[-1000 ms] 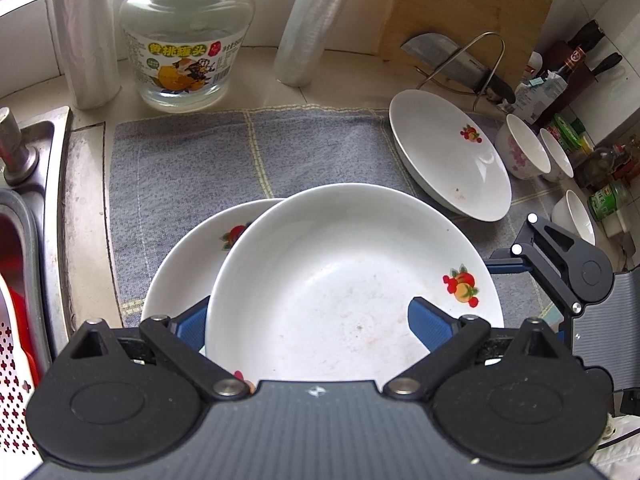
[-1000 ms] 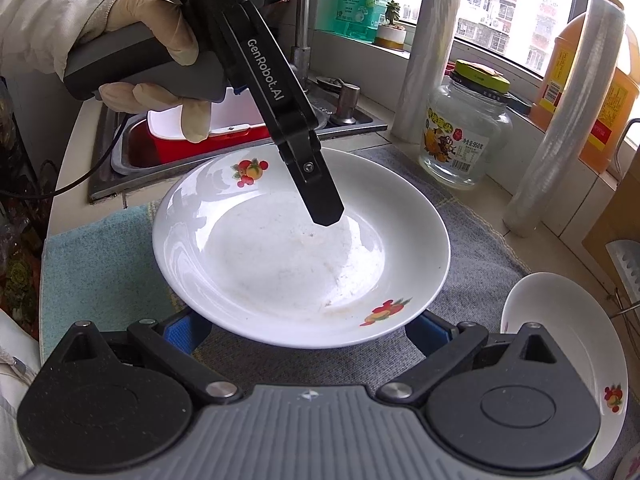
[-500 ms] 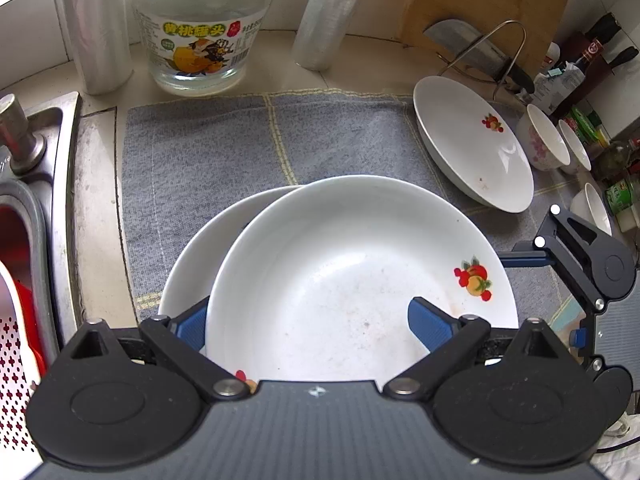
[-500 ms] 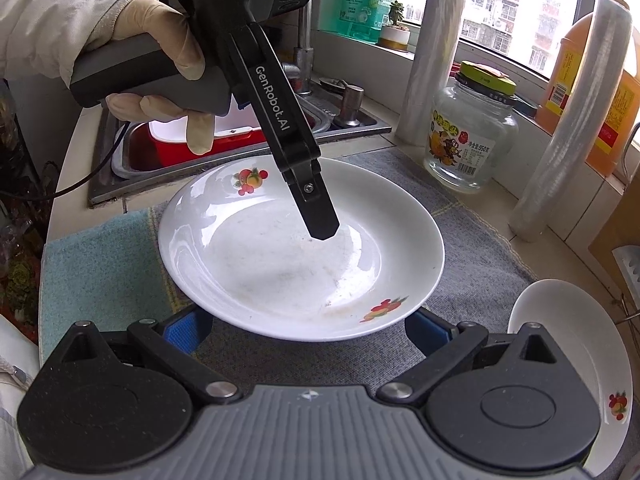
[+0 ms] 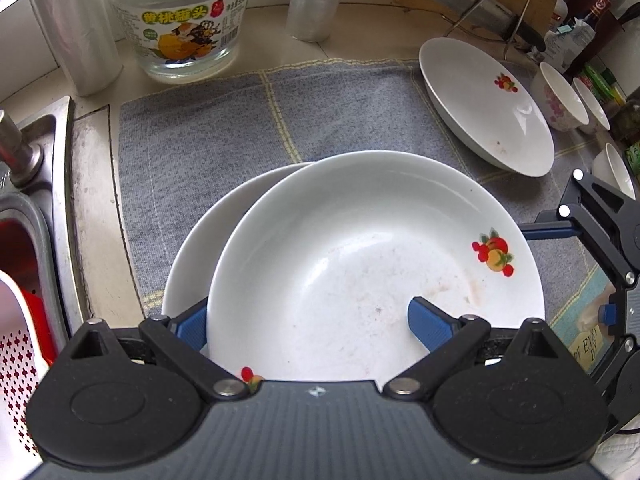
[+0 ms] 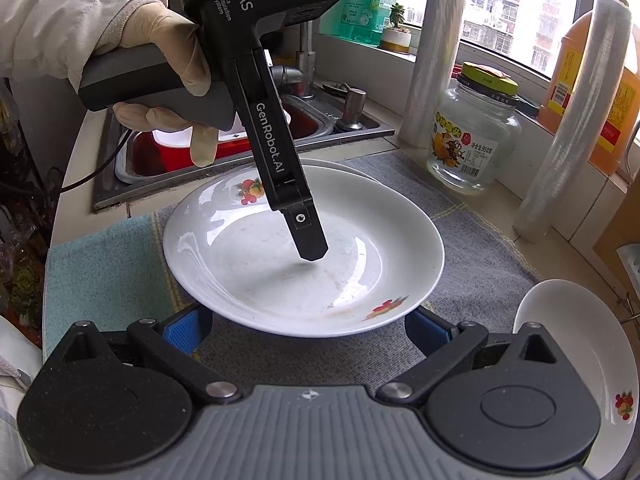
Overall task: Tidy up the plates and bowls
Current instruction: 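Carry the deep floral plate with the left gripper toward the stained plate by the sink, then lower the deep floral plate onto the stained plate and open the left gripper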
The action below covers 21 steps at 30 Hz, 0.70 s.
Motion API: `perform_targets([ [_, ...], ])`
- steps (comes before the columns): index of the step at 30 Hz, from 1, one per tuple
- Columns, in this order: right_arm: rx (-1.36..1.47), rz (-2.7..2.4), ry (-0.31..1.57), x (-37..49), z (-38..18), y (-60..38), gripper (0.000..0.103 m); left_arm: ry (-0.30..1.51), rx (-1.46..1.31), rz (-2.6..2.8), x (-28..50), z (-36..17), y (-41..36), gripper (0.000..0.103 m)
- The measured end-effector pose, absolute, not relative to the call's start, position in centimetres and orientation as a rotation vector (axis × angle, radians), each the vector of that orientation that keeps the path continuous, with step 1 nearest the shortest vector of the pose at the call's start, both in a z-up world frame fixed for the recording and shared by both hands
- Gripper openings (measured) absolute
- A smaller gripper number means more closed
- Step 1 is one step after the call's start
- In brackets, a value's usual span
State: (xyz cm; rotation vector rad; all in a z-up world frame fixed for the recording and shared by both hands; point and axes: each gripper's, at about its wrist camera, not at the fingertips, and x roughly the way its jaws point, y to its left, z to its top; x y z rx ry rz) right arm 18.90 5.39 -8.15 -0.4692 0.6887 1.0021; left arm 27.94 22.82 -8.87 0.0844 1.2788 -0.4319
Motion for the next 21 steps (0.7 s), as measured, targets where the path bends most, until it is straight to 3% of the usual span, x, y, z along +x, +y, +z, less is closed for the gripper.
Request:
perform_targets([
  [21, -0.447, 1.008, 0.685, 18.8, -8.0, 5.3, 0.103, 1.277, 0.057, -0.413, 27.2, -7.5, 24.4, 0.098],
])
